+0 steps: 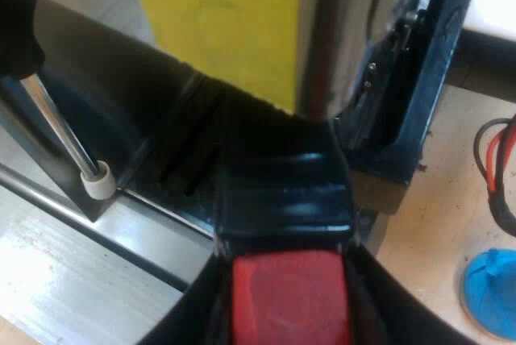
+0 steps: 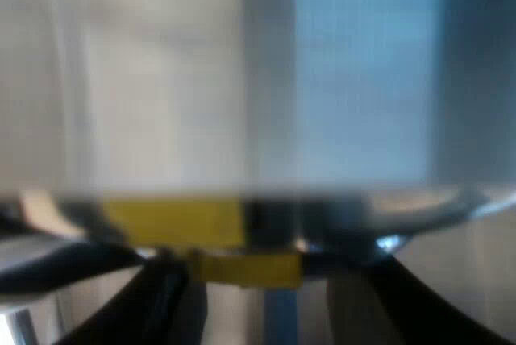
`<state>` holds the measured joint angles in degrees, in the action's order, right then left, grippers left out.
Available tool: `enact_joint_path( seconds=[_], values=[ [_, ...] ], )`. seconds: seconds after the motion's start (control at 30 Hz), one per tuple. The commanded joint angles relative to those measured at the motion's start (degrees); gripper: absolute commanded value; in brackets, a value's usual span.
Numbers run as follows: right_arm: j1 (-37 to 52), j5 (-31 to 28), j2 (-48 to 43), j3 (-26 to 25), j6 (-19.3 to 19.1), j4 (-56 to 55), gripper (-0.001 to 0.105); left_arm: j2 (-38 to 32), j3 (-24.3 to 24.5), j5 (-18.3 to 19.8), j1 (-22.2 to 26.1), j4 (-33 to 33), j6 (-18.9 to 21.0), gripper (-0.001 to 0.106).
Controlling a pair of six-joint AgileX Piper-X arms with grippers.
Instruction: Put the handle in the coffee machine
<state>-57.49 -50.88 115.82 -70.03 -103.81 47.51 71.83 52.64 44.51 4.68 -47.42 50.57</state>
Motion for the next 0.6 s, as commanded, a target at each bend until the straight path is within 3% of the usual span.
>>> enact_joint_path(
  seconds=[0.03,0.17,0.33,0.47,0.6],
  values=[
    [0.17,0.02,-0.12,-0.53,-2.18,2.58,0.038,-1.04,1.87,6.45,-0.11,2.27,0.64,0.000],
    [0.17,0.02,-0.12,-0.53,-4.42,6.07,0.038,-1.04,1.87,6.45,-0.11,2.27,0.64,0.000],
    [0.17,0.16,-0.12,-0.53,-4.56,9.71,0.038,-1.04,1.87,6.45,-0.11,2.27,0.64,0.000],
    [0.17,0.16,-0.12,-0.56,-8.01,12.03,0.038,-1.04,1.87,6.45,-0.11,2.27,0.64,0.000],
    [0.17,0.16,-0.12,-0.69,-9.08,13.74,0.038,-1.04,1.87,6.45,-0.11,2.27,0.64,0.000]
  ],
)
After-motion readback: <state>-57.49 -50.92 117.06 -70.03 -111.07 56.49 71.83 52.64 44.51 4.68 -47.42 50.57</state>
